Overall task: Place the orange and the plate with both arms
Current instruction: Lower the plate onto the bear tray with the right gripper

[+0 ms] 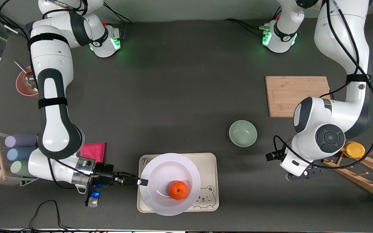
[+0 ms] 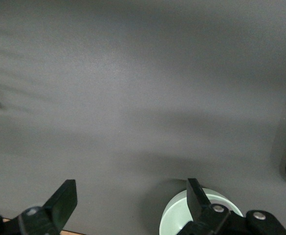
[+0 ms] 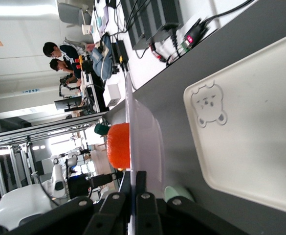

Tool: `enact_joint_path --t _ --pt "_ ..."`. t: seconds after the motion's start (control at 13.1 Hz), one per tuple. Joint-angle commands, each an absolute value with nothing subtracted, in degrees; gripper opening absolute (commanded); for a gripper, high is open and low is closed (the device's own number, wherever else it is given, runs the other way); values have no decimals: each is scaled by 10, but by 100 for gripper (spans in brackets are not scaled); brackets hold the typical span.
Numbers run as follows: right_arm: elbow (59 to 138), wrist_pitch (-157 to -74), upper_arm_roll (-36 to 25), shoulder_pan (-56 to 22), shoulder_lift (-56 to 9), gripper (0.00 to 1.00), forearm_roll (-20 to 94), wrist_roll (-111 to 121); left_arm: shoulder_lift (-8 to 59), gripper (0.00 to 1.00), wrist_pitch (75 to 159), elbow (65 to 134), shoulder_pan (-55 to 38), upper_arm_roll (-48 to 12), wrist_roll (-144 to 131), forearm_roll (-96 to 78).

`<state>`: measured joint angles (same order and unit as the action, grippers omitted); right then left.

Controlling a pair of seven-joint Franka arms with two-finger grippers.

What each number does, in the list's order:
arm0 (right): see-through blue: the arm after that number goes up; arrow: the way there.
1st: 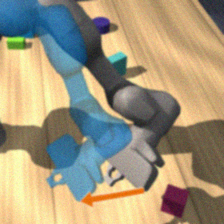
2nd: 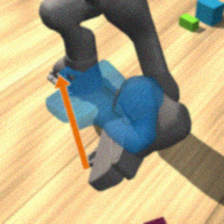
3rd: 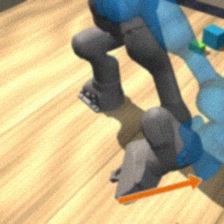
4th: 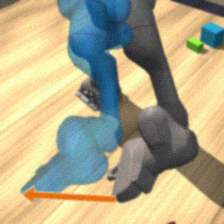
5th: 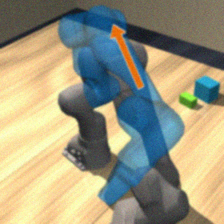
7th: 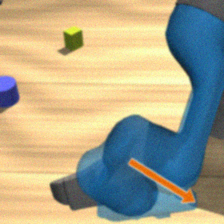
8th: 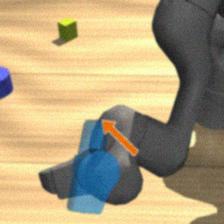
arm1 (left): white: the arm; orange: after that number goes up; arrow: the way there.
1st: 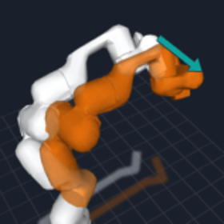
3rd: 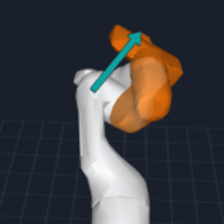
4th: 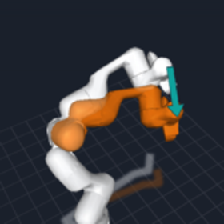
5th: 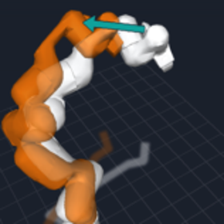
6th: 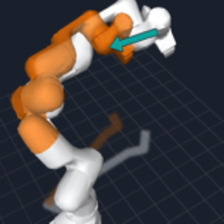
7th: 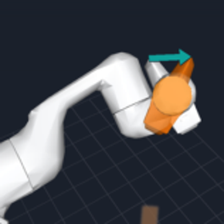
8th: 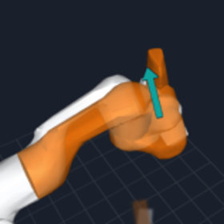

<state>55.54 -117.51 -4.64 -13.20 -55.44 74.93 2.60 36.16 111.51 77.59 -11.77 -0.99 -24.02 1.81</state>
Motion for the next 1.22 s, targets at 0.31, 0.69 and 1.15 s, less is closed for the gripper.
enact_joint_path --t 0.31,0.69,1.15 --pt "520 -1222 -33 -125 -623 0 750 112 347 100 1118 800 -113 -7 -231 25" --pt "520 -1253 -8 -128 -654 0 751 162 345 100 1116 800 -113 -7 -230 25" --pt "526 -1291 37 -128 -682 0 751 213 340 100 1098 799 -112 -4 -229 33"
